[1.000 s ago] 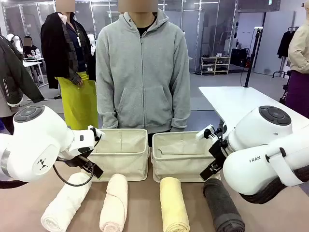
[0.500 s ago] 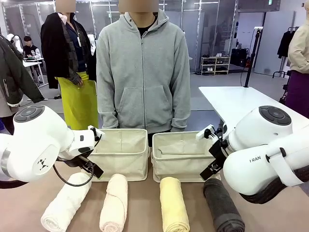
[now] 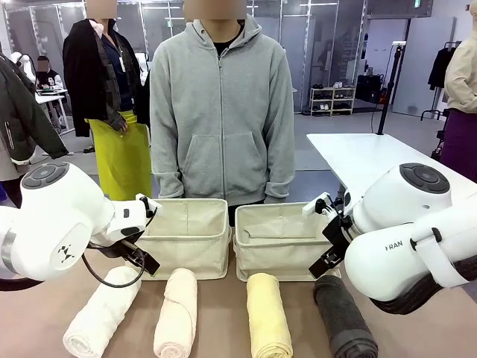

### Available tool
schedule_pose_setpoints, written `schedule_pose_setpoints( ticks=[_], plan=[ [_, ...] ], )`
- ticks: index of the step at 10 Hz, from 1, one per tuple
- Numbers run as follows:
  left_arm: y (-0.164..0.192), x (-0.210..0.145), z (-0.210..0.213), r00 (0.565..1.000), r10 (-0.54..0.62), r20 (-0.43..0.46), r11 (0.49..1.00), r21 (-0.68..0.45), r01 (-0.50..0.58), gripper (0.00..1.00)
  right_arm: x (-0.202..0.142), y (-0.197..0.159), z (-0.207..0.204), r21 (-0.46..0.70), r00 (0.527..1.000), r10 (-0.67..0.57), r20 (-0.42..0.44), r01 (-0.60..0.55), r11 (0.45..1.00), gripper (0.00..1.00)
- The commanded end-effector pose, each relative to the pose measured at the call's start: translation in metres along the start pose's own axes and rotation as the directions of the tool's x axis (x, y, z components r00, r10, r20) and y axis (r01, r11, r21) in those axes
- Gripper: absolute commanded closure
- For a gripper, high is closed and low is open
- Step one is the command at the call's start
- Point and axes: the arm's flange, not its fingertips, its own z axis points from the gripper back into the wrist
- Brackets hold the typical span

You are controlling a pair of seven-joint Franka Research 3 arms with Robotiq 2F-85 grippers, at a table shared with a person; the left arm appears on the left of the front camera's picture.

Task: Divide the towels into two baskets.
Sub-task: Pick up one hotel-folded towel and place it in the Fabric basket indicated by the person.

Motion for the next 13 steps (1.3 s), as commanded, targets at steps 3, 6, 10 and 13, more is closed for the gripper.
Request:
schedule_pose_setpoints(
  ticks=[3, 6, 10, 13],
  plan=[
    [0.0, 0.0, 0.0, 1.0, 0.0, 0.0, 1.0, 0.0, 0.0, 0.0, 0.006, -0.004, 0.009, 0.016, 1.0, -0.006, 0.0, 0.006, 1.0, 0.0],
    [0.015, 0.018, 0.022, 0.998, 0.026, -0.049, 0.995, -0.093, -0.03, 0.0, 0.024, -0.023, 0.035, 0.213, 0.994, -0.101, -0.047, 0.109, 0.971, 0.0],
    [0.071, 0.008, 0.062, 0.972, 0.21, -0.11, 0.775, -0.587, -0.234, 0.0, 0.018, -0.063, 0.052, 0.565, 0.955, -0.264, -0.135, 0.293, 0.771, 0.0],
    [0.13, -0.042, 0.075, 0.872, 0.483, -0.077, 0.497, -0.796, -0.345, 0.0, -0.027, -0.119, 0.052, 0.811, 0.888, -0.431, -0.16, 0.368, 0.456, 0.0]
  ],
)
